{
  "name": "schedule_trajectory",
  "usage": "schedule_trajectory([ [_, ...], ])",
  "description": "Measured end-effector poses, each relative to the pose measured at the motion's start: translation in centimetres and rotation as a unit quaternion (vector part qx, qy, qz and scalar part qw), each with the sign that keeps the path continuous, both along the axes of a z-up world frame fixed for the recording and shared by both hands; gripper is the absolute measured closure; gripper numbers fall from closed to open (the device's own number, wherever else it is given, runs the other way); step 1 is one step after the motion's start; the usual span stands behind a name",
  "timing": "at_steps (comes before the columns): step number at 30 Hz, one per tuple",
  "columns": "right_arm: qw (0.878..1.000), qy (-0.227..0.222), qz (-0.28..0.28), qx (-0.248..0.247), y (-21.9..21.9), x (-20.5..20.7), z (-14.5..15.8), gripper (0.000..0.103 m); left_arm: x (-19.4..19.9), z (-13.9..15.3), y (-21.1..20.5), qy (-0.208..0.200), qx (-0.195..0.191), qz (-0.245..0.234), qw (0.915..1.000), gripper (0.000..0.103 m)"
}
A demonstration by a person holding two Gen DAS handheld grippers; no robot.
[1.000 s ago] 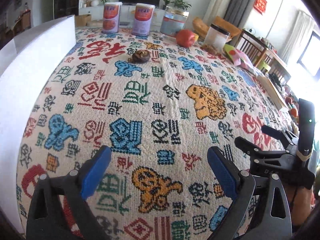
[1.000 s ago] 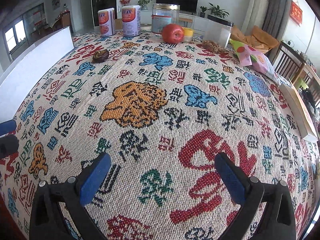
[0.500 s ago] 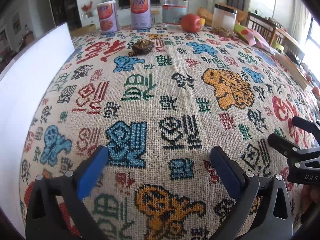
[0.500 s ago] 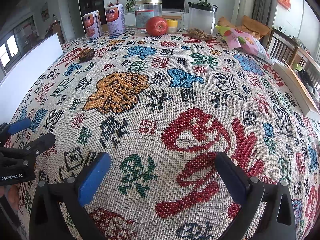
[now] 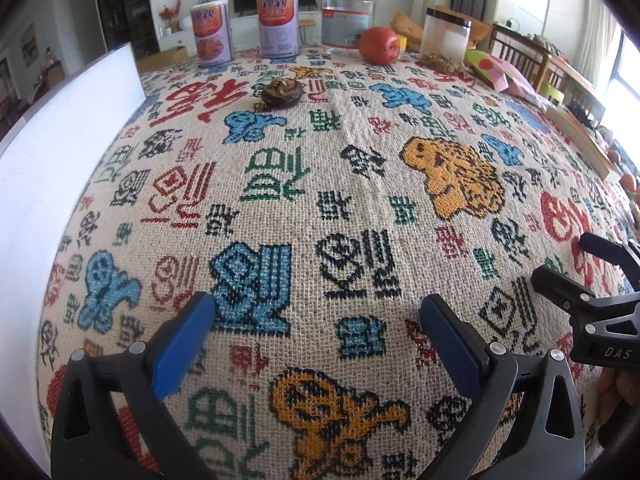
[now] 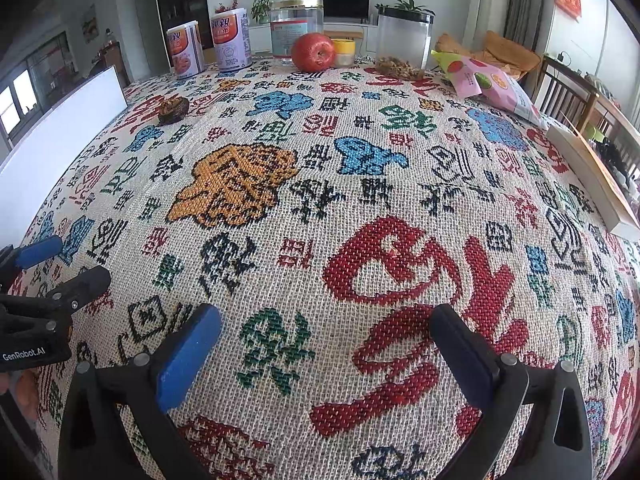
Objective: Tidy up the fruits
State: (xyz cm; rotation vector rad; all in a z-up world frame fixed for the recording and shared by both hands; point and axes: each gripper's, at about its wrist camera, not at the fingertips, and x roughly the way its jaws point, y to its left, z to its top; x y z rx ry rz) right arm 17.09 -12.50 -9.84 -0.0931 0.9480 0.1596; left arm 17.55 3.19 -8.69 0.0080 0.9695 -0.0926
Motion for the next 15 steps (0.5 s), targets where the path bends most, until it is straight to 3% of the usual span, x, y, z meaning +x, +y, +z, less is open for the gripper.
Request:
schedule_trajectory([
  [2,1.000,0.000,0.000,0.000,0.0,0.0,0.0,0.000,1.5,0.6,1.1,0.004,-0.033,-0.007,0.9994,0.002],
  [6,1.000,0.000,0.000,0.000,0.0,0.0,0.0,0.000,7.2,2.1,4.1,-0.020,-0.077,0.040,0.9960,0.002],
  [8,1.000,0.000,0.000,0.000,0.0,0.0,0.0,0.000,10.6,2.1,4.6,-0.026,-0.080,0.052,0.9951,0.003],
  [11,1.000,0.000,0.000,0.000,0.0,0.0,0.0,0.000,14.8,1.6,3.5,-0.035,-0.054,0.036,0.9973,0.005],
  [12,1.000,0.000,0.000,0.000,0.0,0.0,0.0,0.000,15.9,1.4,3.0,-0.037,-0.042,0.028,0.9980,0.008],
  [14,1.000,0.000,0.000,0.000,0.0,0.0,0.0,0.000,17.6,0.8,2.5,-0.031,-0.030,0.023,0.9988,0.029],
  [15,1.000,0.000,0.000,0.000,0.0,0.0,0.0,0.000,18.3,0.4,2.5,-0.022,-0.030,0.023,0.9991,0.032],
])
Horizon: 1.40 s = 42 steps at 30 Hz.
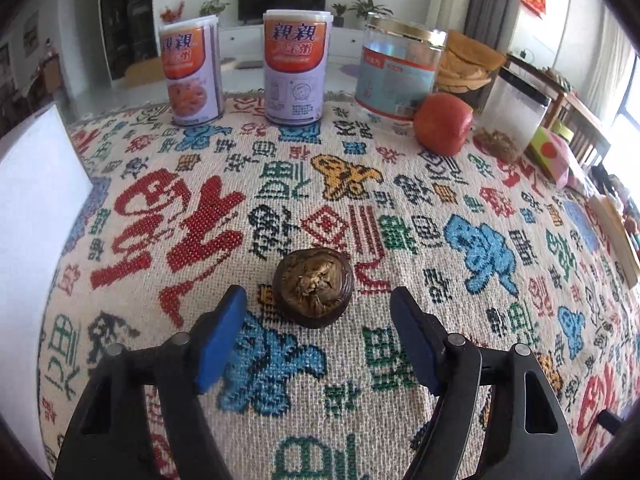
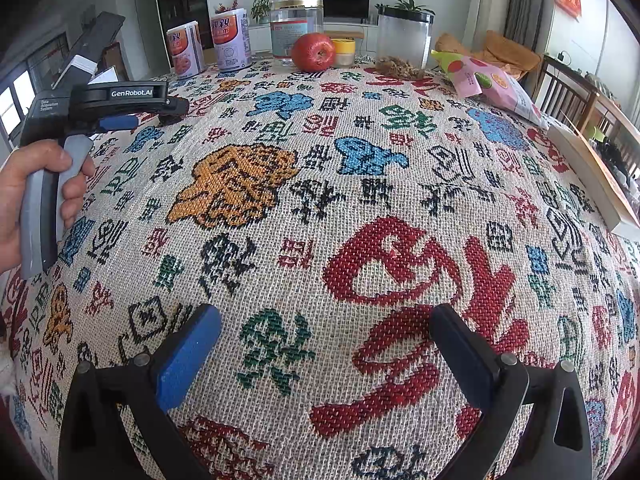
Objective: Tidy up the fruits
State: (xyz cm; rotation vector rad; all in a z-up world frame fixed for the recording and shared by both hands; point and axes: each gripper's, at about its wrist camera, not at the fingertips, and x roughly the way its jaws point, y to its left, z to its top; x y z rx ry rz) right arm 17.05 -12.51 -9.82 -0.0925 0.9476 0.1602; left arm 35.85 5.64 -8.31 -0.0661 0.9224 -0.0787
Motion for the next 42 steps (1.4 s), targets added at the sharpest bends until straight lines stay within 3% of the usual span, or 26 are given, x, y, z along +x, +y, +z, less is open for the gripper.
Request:
schedule_trajectory([
  [1,1.000,0.000,0.000,0.000,0.0,0.0,0.0,0.000,0.2,-0.2,0.0,-0.002,0.004,0.004,1.0000,0.036],
  [3,1.000,0.000,0.000,0.000,0.0,0.0,0.0,0.000,-0.1,-0.2,0.0,-0.014,0.012,0.002,0.9998,0.062],
  [8,1.000,0.000,0.000,0.000,0.0,0.1,-0.1,0.000,-2.6,0.3,1.1,-0.013,0.007,0.009,0.9998,0.061],
  [17,1.000,0.000,0.000,0.000,0.0,0.1,-0.1,0.000,-14.0,1.2,2.0,0.013,0.022,-0.020,0.9995,0.061],
  [21,1.000,0.000,0.000,0.001,0.0,0.0,0.0,0.000,-16.4,0.5,2.5,-0.001,0.035,-0.020,0.9992,0.060],
  [22,1.000,0.000,0.000,0.000,0.0,0.1,-0.1,0.000,-16.6,0.5,2.7,-0.004,0.033,-0.017,0.9993,0.055],
  [24,1.000,0.000,0.000,0.001,0.0,0.1,-0.1,0.000,-16.5,0.4,2.9,-0.004,0.030,-0.012,0.9995,0.034],
  [25,1.000,0.000,0.000,0.001,0.0,0.1,0.0,0.000,-16.5,0.1,2.9,-0.003,0.034,-0.011,0.9994,0.016],
  [26,1.000,0.000,0.000,0.001,0.0,0.1,-0.1,0.000,-16.5,-0.2,2.8,0.002,0.042,-0.008,0.9991,0.010],
  [31,1.000,0.000,0.000,0.001,0.0,0.1,0.0,0.000,-16.3,-0.5,2.6,0.011,0.046,-0.003,0.9989,0.001],
  [36,1.000,0.022,0.020,-0.002,0.3,0.9,0.2,0.000,-16.1,-0.5,2.9,0.011,0.045,-0.003,0.9989,0.001],
  [38,0.997,0.037,0.057,0.023,0.8,2.9,1.2,0.000,-16.2,-0.5,2.8,0.011,0.045,-0.003,0.9989,0.001],
  [42,0.996,-0.008,0.048,0.080,1.0,11.0,4.9,0.000,-16.2,-0.5,2.9,0.011,0.045,-0.003,0.9989,0.001],
])
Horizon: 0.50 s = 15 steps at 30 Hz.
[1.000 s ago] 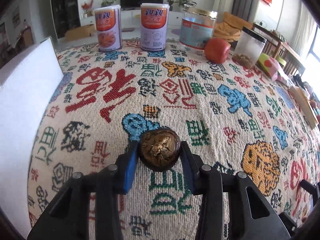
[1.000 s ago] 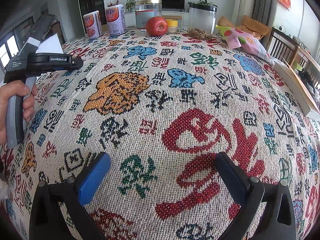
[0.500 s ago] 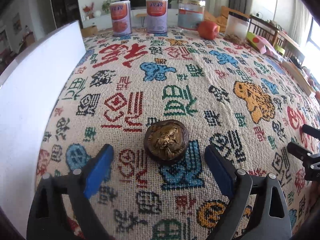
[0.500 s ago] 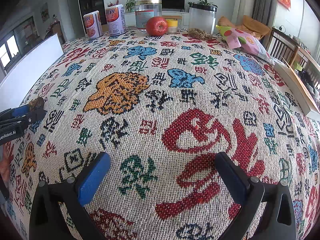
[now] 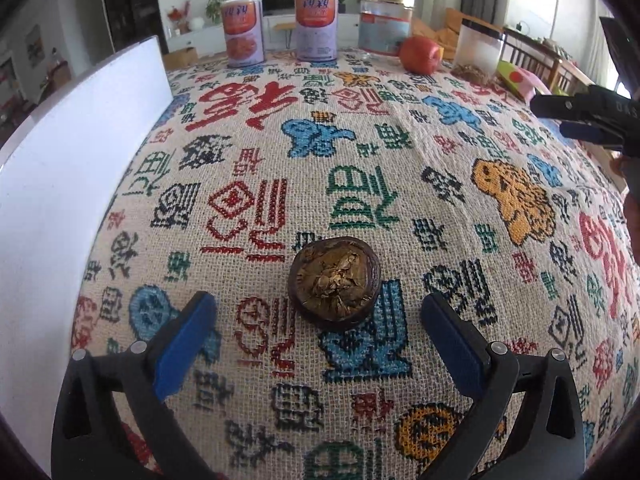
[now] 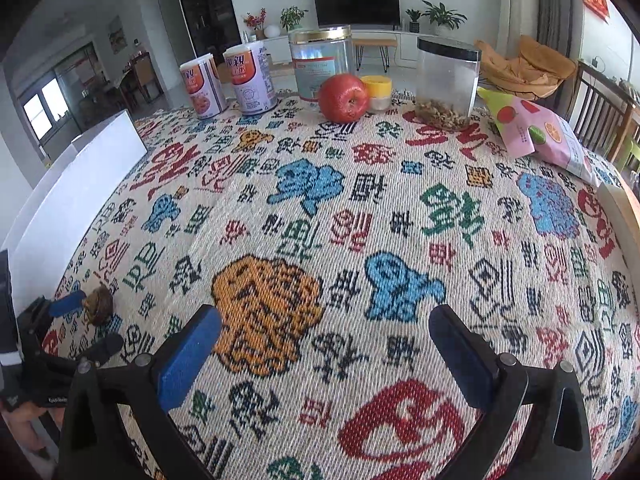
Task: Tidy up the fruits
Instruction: 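Reach the right tool to the red apple and close on it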
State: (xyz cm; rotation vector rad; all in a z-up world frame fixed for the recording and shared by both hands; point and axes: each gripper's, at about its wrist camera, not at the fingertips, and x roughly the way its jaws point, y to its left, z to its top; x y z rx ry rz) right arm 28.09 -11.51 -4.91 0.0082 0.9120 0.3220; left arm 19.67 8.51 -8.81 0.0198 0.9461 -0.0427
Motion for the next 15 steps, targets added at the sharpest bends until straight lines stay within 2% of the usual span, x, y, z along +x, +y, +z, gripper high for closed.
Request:
schedule_trajectory([
  [2,0.999,-0.004,-0.014,0.046,0.2,5.5,0.8,0.000,0.0,0.0,-0.1,0.000,0.000,0.000,1.0000,0.001],
  [6,0.990,0.027,-0.062,0.120,-0.3,15.9,-0.6,0.000,0.0,0.0,-0.1,0.000,0.000,0.000,1.0000,0.001],
  [10,0.982,0.009,-0.089,0.164,0.7,20.6,-1.8,0.000,0.0,0.0,0.0,0.000,0.000,0.000,1.0000,0.001],
  [15,0.984,0.018,-0.096,0.149,2.4,23.2,-3.5,0.002,-0.1,0.0,0.0,0.000,0.000,0.000,1.0000,0.001],
])
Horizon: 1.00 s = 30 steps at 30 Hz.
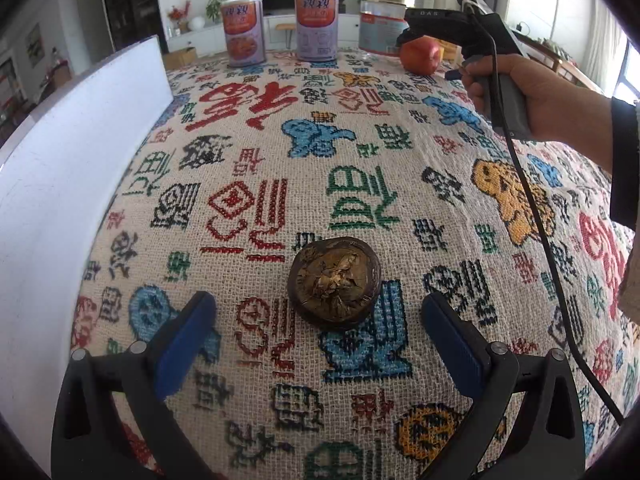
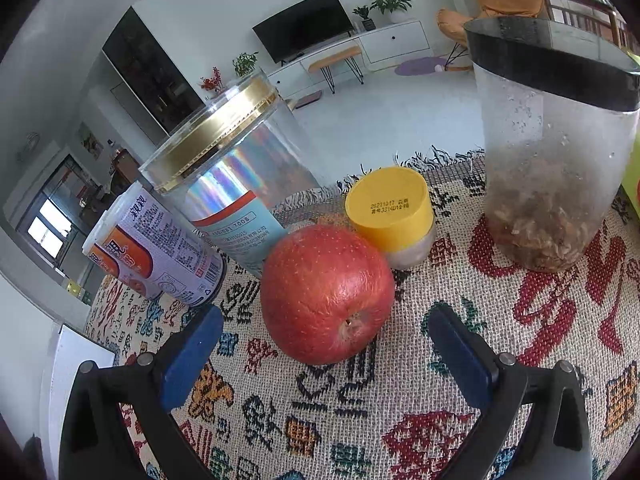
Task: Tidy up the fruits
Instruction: 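Reach the right tool to the red apple and close on it, then set the red apple back down on the cloth and open the right tool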
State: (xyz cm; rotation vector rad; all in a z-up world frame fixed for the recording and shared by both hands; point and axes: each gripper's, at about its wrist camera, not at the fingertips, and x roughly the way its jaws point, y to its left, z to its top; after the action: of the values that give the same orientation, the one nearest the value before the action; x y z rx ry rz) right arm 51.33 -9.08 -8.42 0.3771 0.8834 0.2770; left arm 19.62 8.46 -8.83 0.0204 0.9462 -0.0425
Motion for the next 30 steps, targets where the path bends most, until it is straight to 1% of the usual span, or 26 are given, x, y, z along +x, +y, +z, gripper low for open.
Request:
schedule_trajectory([
  [1,1.000,0.004,-0.002,0.006,-0.1,0.5,-0.3,0.003,0.0,0.0,0.0,0.000,0.000,0.000,1.0000,0.001],
  [2,1.000,0.005,-0.004,0.013,-0.3,0.9,-0.7,0.012,0.0,0.0,0.1,0.000,0.000,0.000,1.0000,0.001],
  [3,1.000,-0.001,-0.008,0.013,-0.2,1.1,-0.7,0.035,0.0,0.0,0.1,0.000,0.000,0.000,1.0000,0.001],
  [4,1.000,-0.003,-0.002,0.027,-0.2,1.2,-0.7,0.035,0.0,0.0,0.1,0.000,0.000,0.000,1.0000,0.001],
  [5,0.999,-0.002,-0.004,0.031,-0.2,1.1,-0.7,0.035,0.1,0.0,0.0,0.000,0.000,0.000,1.0000,0.001],
  [8,0.999,-0.010,-0.003,0.039,-0.8,-0.9,-0.2,0.035,0.1,-0.1,0.0,0.000,0.000,0.000,1.0000,0.001],
  [10,0.998,-0.005,0.022,0.060,-1.7,-3.2,0.1,0.035,0.1,-0.1,0.0,0.000,0.000,0.000,1.0000,0.001],
  [12,0.997,0.007,0.058,0.053,-2.8,-6.5,0.9,0.035,0.1,-0.1,0.1,0.000,0.001,0.000,1.0000,0.001],
  [14,0.994,0.025,0.099,0.028,-3.8,-10.1,1.7,0.035,0.1,-0.1,0.1,0.000,0.001,0.000,1.0000,0.001],
  [16,0.988,0.043,0.143,-0.034,-4.4,-13.5,3.0,0.035,0.1,-0.1,0.0,0.000,0.000,0.000,1.0000,0.001],
  [17,0.981,0.054,0.167,-0.080,-4.3,-15.2,3.6,0.035,0.1,-0.1,0.0,0.000,0.000,0.000,1.0000,0.001],
  [18,0.971,0.070,0.191,-0.126,-3.9,-16.6,3.8,0.035,0.1,-0.1,0.1,0.000,0.000,0.000,1.0000,0.001],
  [20,0.949,0.104,0.226,-0.195,-2.5,-19.1,3.6,0.035,0.1,-0.1,0.1,0.000,0.000,0.000,1.0000,0.001],
  [22,0.925,0.110,0.260,-0.253,-0.8,-21.1,3.1,0.035,0.1,-0.1,0.1,0.000,0.000,0.000,1.0000,0.001],
  [23,0.917,0.106,0.270,-0.274,-0.4,-22.1,2.8,0.035,0.1,-0.1,0.1,0.000,0.000,0.000,1.0000,0.001],
  [24,0.913,0.102,0.274,-0.283,0.4,-22.6,2.4,0.035,0.1,-0.1,0.1,0.000,0.000,0.000,1.0000,0.001],
  [25,0.913,0.100,0.276,-0.281,0.3,-23.1,2.0,0.035,0.1,-0.1,0.1,0.000,0.000,0.000,1.0000,0.001],
  [26,0.915,0.096,0.275,-0.279,0.5,-23.3,1.8,0.035,0.1,-0.1,0.1,0.000,0.000,0.000,1.0000,0.001],
  [28,0.918,0.064,0.262,-0.289,1.3,-23.9,1.9,0.035,0.1,-0.1,0.1,0.000,0.000,0.000,1.0000,0.001],
  [30,0.927,0.051,0.245,-0.280,1.1,-23.9,2.1,0.034,0.1,-0.1,0.1,0.000,0.000,0.000,1.0000,0.001],
])
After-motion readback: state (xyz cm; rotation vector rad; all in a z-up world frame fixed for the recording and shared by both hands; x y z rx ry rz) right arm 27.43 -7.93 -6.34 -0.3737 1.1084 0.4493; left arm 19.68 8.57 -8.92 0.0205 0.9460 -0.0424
